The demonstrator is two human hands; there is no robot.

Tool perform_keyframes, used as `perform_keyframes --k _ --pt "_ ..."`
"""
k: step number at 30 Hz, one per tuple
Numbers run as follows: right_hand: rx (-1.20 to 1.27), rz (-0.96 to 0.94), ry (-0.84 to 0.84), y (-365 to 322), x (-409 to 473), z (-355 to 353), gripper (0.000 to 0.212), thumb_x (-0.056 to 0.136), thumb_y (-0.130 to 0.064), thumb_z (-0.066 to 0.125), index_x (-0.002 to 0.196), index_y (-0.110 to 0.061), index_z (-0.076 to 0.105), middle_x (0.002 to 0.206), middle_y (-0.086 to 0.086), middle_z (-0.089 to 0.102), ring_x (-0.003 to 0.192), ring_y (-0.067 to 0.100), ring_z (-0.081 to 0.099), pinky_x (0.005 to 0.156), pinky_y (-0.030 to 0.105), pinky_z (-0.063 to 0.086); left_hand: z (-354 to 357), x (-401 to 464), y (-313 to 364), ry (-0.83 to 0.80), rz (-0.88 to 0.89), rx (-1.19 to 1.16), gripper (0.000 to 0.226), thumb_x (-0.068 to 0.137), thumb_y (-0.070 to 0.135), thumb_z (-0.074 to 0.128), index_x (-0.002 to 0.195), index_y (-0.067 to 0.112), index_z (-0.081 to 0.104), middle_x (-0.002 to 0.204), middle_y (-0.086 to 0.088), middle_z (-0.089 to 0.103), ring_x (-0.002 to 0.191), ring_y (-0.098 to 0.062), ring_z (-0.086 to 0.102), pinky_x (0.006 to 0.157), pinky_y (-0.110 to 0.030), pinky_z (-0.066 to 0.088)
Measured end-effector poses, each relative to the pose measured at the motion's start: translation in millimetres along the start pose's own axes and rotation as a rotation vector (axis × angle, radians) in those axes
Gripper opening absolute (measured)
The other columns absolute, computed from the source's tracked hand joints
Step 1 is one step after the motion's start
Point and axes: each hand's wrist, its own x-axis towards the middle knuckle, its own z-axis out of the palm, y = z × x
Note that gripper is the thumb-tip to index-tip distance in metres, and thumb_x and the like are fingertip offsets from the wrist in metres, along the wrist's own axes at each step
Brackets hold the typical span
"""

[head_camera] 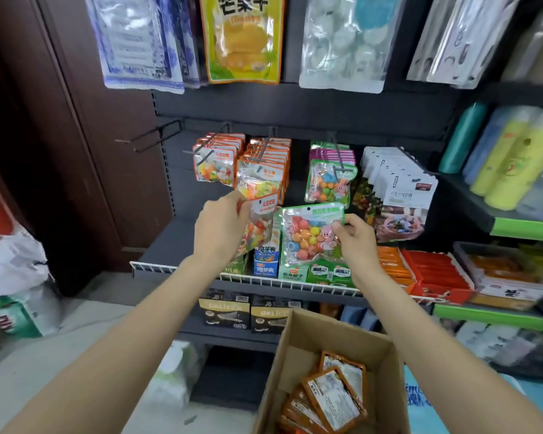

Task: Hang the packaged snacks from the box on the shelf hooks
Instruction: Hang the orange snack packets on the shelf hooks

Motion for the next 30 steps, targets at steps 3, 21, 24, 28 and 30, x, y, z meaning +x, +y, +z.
perform_keyframes --k 3,21,24,28,30 --pt "-0.005 0.062 0.113 1 28 10 0.015 0.097 -0.012 0.047 0.099 -0.001 0.058 0.101 0.016 0.062 0.096 0.031 0.057 0.082 0.041 0.047 8 27 1 -0.023 0.023 0.002 0.023 0.097 0.023 0.047 0.095 0.006 0.063 0.073 -0.009 0.065 0.067 -0.030 0.060 0.054 -0.032 0.041" --pt "-0.051 0.108 0.249 30 117 -1 0.017 0.097 -0.012 0.046 0.103 0.000 0.057 0.090 0.008 0.057 0.083 0.019 0.049 0.077 0.035 0.041 79 89 10 -0.112 0.114 -0.105 0.023 0.097 0.017 0.047 0.102 0.006 0.067 0.084 -0.010 0.069 0.074 -0.024 0.062 0.063 -0.036 0.050" --pt "-0.060 0.086 0.250 34 122 -2 0.017 0.097 -0.014 0.047 0.102 -0.002 0.058 0.093 0.012 0.060 0.082 0.020 0.050 0.082 0.040 0.045 82 88 9 -0.112 0.098 -0.119 0.021 0.096 0.017 0.048 0.099 0.006 0.067 0.082 -0.009 0.069 0.070 -0.022 0.062 0.064 -0.039 0.051" --pt "-0.090 0.031 0.256 40 126 -2 0.015 0.097 -0.012 0.047 0.092 0.000 0.055 0.085 0.009 0.056 0.078 0.020 0.049 0.071 0.031 0.038 81 90 7 -0.100 0.087 -0.135 0.020 0.096 0.019 0.050 0.098 0.008 0.067 0.084 -0.005 0.068 0.069 -0.016 0.059 0.065 -0.031 0.047" --pt "-0.118 0.017 0.272 43 125 -1 0.016 0.096 -0.012 0.047 0.088 0.000 0.054 0.080 0.007 0.056 0.073 0.019 0.048 0.066 0.030 0.036 81 92 6 -0.107 0.092 -0.144 0.020 0.096 0.019 0.051 0.098 0.009 0.067 0.078 -0.003 0.066 0.061 -0.010 0.052 0.059 -0.026 0.041"
